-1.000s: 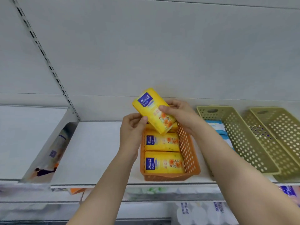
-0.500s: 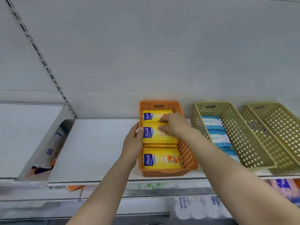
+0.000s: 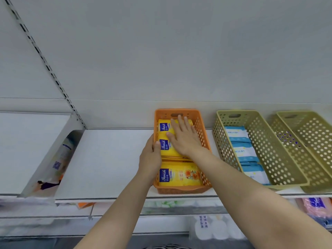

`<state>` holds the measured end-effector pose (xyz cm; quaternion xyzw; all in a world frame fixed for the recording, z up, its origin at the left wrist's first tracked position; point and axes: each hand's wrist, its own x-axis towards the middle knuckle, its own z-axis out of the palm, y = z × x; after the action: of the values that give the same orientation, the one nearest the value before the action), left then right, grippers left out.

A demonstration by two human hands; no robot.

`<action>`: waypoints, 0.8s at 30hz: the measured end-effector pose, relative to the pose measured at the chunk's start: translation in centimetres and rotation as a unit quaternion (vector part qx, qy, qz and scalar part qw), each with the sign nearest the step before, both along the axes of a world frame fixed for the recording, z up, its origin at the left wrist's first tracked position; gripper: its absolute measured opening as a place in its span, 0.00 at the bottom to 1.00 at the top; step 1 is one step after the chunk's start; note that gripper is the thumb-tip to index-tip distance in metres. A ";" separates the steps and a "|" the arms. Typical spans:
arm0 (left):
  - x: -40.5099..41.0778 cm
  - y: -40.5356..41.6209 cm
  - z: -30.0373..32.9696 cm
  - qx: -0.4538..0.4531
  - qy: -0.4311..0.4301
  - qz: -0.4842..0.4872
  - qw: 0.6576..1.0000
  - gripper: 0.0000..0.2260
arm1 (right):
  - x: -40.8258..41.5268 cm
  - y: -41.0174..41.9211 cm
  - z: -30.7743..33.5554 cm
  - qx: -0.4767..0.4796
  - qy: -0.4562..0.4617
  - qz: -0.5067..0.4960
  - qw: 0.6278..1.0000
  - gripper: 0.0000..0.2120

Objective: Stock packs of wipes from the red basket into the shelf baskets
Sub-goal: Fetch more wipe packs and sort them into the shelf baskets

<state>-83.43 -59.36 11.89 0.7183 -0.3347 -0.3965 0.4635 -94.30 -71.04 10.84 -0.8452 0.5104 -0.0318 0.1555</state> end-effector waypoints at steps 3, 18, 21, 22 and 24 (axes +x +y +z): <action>0.0 -0.1 -0.1 0.006 -0.010 0.002 1.000 0.18 | 0.0 0.2 -1.0 0.012 0.028 0.009 1.000 0.32; 0.2 0.7 2.4 0.041 -0.090 -0.011 0.995 0.18 | 0.6 -1.3 1.5 0.028 0.022 0.003 0.999 0.30; 2.0 2.1 4.6 0.020 -0.155 0.005 0.988 0.23 | 0.6 -1.6 4.6 0.023 0.030 0.020 0.999 0.27; 2.9 2.9 5.6 0.002 -0.194 0.009 0.981 0.24 | 0.6 -1.4 6.0 0.022 0.025 0.025 0.999 0.26; 5.3 5.0 7.4 -0.038 -0.266 0.017 0.963 0.24 | 0.9 -0.2 9.0 0.004 0.011 0.035 0.999 0.24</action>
<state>-78.17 -54.32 19.33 0.7852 -0.4489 -0.1700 0.3912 -93.36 -71.25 19.87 -0.8621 0.4825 -0.0146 0.1540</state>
